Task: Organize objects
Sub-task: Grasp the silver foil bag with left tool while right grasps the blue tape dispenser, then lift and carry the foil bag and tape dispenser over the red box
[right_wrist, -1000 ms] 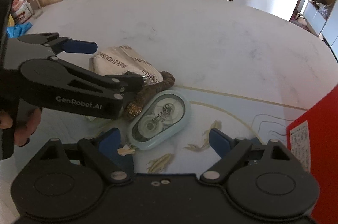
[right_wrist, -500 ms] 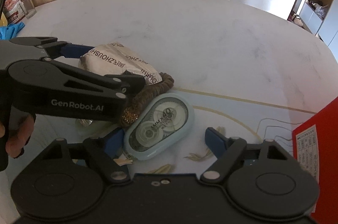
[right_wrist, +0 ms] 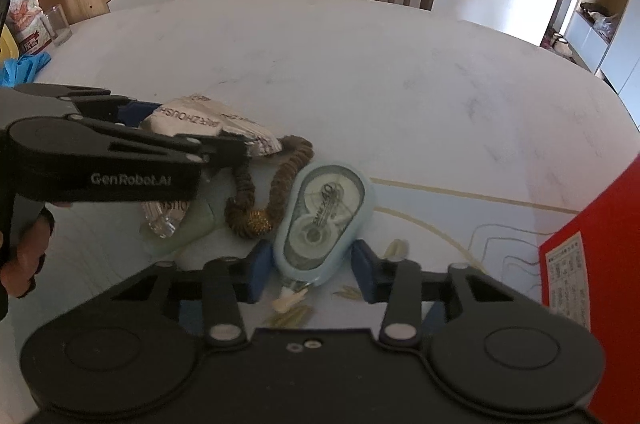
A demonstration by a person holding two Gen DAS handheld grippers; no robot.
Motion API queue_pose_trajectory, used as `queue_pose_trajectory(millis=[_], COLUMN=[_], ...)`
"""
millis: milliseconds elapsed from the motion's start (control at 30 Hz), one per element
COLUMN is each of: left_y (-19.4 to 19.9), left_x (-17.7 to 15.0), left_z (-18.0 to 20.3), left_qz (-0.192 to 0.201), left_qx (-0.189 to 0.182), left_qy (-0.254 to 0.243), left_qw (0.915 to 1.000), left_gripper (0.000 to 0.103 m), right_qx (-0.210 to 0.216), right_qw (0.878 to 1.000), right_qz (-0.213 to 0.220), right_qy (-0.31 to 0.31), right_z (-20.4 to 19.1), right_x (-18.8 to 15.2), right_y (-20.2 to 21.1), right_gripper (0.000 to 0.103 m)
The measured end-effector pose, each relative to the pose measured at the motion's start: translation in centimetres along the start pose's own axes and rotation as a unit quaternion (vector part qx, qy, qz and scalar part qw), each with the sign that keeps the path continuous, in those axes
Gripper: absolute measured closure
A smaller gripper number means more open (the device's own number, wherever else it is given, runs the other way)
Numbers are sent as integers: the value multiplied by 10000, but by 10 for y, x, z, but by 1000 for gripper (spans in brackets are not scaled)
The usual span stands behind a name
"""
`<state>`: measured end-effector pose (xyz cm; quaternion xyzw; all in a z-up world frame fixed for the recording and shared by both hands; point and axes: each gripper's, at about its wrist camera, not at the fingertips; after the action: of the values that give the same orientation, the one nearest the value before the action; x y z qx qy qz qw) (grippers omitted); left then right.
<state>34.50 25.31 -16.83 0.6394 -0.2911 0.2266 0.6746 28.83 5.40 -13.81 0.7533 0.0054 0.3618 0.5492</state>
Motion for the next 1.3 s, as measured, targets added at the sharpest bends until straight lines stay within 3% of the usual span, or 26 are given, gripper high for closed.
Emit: queue_pose_trajectory(millis=[633,933,1067,1300], left_y=[58,104,121,144], left_x=[6,4,-3,-22], left_z=[6,27,35,65], left_qz=[40,73,67,-55], left_qx=[376,397,302,236], left_qy=[382,480,638,596], left_qw=[9986,9980,9975,9979], left_gripper=[48,49,49,49], right_qx=[353,437,526,638], right_qw=[9981,9968,9971,9952], right_qz=[494,664,541,716], right_qy=[-128,-27,-131,-194], right_z=[3,6,14,26], right_x=[-37,-64,-79,-101], right_y=[69,106,113,145], right_gripper=[65,69,69,69])
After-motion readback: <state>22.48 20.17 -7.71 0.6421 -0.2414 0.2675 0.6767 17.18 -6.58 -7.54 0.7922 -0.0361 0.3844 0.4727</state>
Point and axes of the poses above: each gripper's, at about its wrist camera, not at the fingertips, and y roughly against the way its jaws point, z to its right, x to its top, and after that the axes turned 6 degrees about x, right-handed
